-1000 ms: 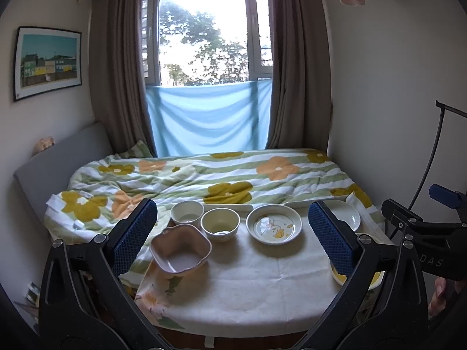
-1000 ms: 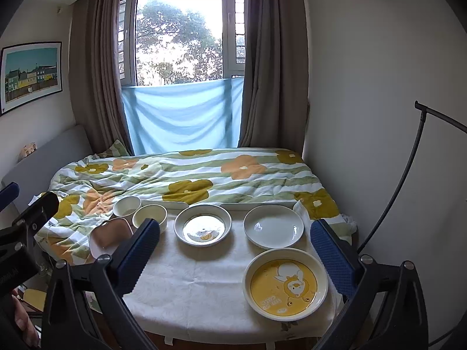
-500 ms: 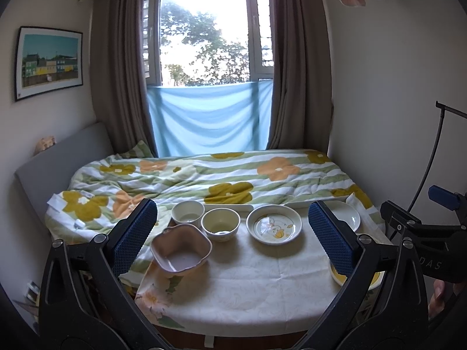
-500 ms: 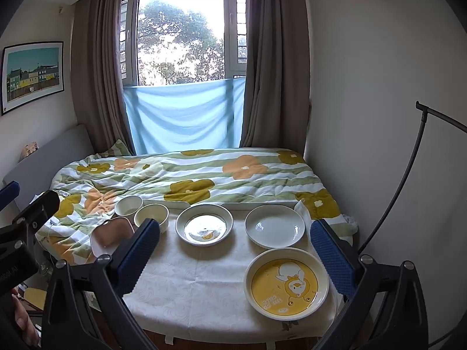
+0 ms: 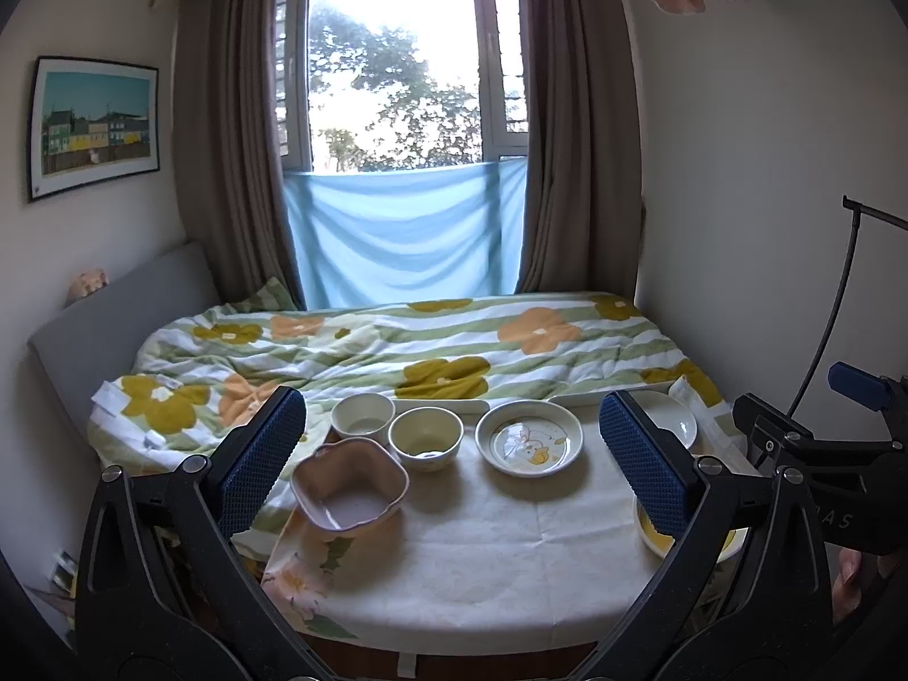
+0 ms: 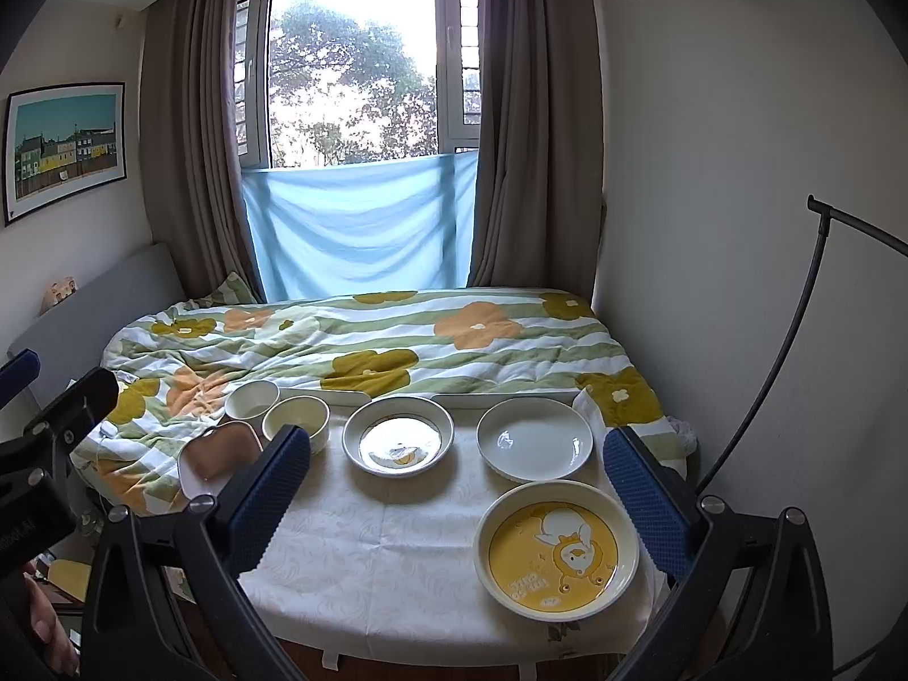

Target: Organize plates and bowls

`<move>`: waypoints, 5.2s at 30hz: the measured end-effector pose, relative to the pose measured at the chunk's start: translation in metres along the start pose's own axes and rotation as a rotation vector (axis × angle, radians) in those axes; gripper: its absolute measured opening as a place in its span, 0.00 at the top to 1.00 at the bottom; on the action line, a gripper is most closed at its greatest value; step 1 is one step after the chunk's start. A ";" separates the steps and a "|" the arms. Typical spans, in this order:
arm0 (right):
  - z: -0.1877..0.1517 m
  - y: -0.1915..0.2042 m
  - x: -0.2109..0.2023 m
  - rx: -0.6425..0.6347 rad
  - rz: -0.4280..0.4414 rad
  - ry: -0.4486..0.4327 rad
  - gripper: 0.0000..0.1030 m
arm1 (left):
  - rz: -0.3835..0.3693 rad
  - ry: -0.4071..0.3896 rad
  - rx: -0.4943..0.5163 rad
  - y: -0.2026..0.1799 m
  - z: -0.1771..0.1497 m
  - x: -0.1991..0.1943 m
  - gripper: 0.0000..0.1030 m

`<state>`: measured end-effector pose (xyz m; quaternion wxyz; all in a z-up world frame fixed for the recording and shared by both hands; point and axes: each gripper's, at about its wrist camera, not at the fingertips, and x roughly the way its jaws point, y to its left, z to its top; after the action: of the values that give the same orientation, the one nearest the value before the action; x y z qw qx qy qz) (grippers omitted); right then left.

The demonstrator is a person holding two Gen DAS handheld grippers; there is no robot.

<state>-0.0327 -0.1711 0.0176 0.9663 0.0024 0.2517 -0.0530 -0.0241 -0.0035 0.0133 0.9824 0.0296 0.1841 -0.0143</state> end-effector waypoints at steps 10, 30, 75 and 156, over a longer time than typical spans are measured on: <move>0.000 0.000 0.000 0.001 0.001 0.000 0.00 | 0.006 -0.001 0.003 -0.002 0.000 -0.003 0.00; -0.002 0.016 -0.006 -0.004 0.010 -0.001 0.00 | 0.013 -0.003 0.001 -0.001 -0.001 -0.007 0.00; -0.179 -0.183 0.153 0.535 0.005 0.456 0.31 | -0.733 0.834 0.283 -0.205 -0.176 0.312 0.30; -0.148 0.085 0.288 -0.017 0.522 0.731 0.85 | -0.217 0.864 -0.244 0.102 -0.243 0.255 0.83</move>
<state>0.1543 -0.1113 -0.2542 0.7948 0.0763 0.5682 0.1991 0.1300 0.1096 -0.3000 0.8047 -0.1026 0.5791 -0.0816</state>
